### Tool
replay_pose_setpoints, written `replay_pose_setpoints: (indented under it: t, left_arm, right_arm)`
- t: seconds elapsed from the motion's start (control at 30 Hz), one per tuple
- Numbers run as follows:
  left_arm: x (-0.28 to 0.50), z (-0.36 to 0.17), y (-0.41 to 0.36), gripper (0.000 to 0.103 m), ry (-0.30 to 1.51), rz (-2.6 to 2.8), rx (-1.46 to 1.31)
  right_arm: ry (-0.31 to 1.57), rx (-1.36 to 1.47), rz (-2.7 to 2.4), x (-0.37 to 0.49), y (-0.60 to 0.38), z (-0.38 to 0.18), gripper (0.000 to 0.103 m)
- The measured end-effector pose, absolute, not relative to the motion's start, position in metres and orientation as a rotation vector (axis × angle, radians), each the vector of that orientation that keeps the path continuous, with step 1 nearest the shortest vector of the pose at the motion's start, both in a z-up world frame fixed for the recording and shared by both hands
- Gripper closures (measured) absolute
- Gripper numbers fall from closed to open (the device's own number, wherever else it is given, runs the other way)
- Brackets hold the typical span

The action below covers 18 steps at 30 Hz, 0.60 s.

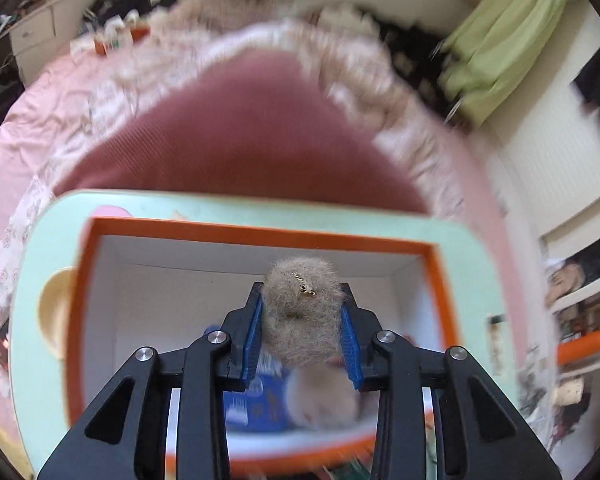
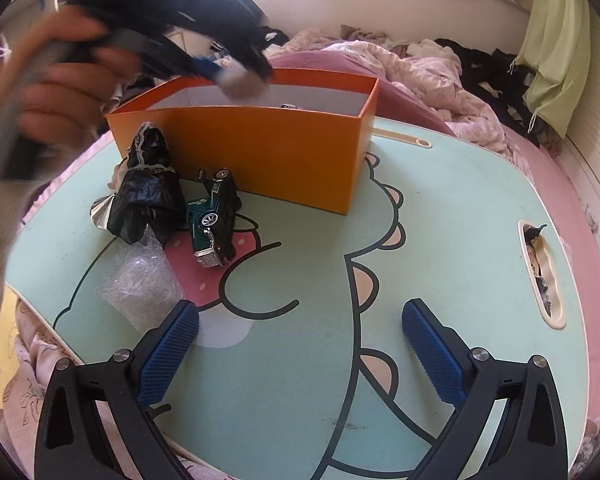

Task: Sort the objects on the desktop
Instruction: 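Grasp the brown fur ball in the box with the left tool, then set the brown fur ball on the table, open the left tool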

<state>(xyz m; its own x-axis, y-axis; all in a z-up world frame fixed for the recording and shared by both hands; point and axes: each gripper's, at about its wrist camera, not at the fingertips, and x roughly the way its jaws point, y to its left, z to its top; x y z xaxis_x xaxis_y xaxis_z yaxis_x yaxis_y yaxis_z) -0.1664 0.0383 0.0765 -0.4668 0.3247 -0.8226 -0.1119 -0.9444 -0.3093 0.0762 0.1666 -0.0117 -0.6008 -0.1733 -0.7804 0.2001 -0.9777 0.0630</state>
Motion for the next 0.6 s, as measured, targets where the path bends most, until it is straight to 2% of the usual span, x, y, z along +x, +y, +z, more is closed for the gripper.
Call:
replay_pose_setpoints:
  t: [0.1, 0.23, 0.5, 0.6]
  left_arm:
    - [-0.126, 0.096, 0.022, 0.068, -0.362, 2.48, -1.302]
    - [-0.072, 0.094, 0.006, 0.068, -0.285, 2.519, -1.24]
    - [-0.018, 0.041, -0.005, 0.068, -0.228, 2.448, -1.317]
    - [-0.007, 0.028, 0.008, 0.067, -0.132, 2.492, -1.284]
  right_arm:
    - [0.046, 1.28, -2.638, 0.076, 0.166, -0.012, 0.001]
    - [0.045, 1.28, -2.638, 0.077, 0.166, -0.012, 0.001]
    - [0.045, 1.28, -2.639, 0.077, 0.166, -0.012, 0.001]
    - [0.046, 1.28, -2.639, 0.077, 0.165, -0.012, 0.001]
